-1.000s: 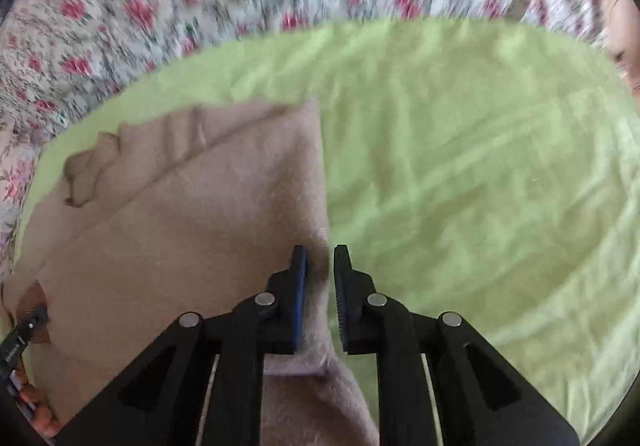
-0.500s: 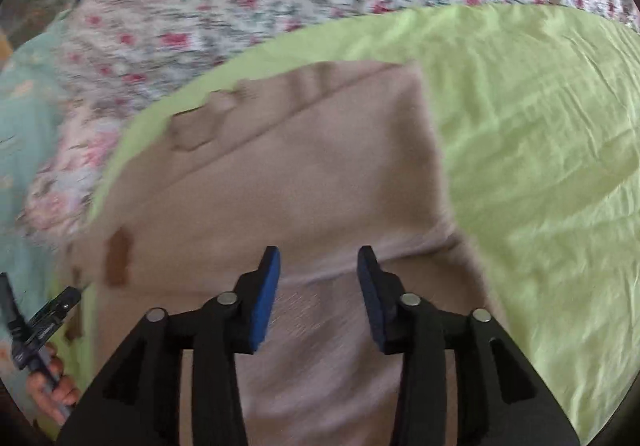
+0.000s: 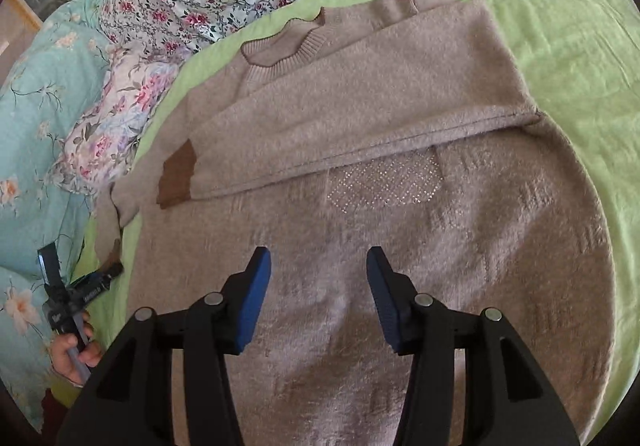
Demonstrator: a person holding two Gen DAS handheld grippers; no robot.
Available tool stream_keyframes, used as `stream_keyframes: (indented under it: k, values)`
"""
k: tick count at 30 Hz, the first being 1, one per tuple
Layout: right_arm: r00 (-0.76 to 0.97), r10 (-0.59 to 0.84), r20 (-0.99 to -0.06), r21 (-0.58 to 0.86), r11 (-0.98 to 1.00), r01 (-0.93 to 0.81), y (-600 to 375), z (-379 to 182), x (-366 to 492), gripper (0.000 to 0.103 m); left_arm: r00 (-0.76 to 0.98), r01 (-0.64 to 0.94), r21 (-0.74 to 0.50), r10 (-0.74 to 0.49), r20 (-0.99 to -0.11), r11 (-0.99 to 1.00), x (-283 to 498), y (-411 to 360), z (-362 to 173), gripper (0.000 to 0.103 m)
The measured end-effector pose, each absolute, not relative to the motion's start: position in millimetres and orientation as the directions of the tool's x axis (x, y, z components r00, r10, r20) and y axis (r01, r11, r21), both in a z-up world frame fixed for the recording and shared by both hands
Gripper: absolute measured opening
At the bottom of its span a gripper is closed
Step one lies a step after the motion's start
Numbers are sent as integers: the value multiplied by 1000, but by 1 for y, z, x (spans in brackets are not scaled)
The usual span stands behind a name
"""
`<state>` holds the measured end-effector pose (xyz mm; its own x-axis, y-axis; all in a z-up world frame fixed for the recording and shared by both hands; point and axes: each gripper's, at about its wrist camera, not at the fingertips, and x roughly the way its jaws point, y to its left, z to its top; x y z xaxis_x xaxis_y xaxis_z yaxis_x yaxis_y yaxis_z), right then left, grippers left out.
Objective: Fold small clothes
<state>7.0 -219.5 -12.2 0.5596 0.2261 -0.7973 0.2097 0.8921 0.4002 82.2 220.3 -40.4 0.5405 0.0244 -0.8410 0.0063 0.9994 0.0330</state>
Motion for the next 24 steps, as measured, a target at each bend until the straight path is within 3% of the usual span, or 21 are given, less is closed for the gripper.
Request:
stream_keyframes:
  k: [5, 10, 13, 19, 24]
  values:
    - [581, 228, -781, 404, 895, 191, -218, -5, 7, 51, 620, 88, -120, -148, -770, 989, 76, 190, 6, 8]
    - [608, 219, -763, 414, 888, 199, -231, 6, 4, 51, 626, 291, -244, -376, -683, 925, 88, 102, 51, 8]
    - [623, 208, -754, 417, 884, 211, -244, 11, 0, 51, 594, 394, -255, -456, -662, 883, 106, 38, 61, 8]
    - [642, 168, -748, 419, 870, 261, -280, 16, -12, 50, 500, 517, -285, -555, -664, 807, 149, -74, 44, 8]
    - [635, 138, -760, 418, 852, 315, -308, 10, -15, 50, 437, 533, -261, -526, -729, 805, 181, -132, -5, 9]
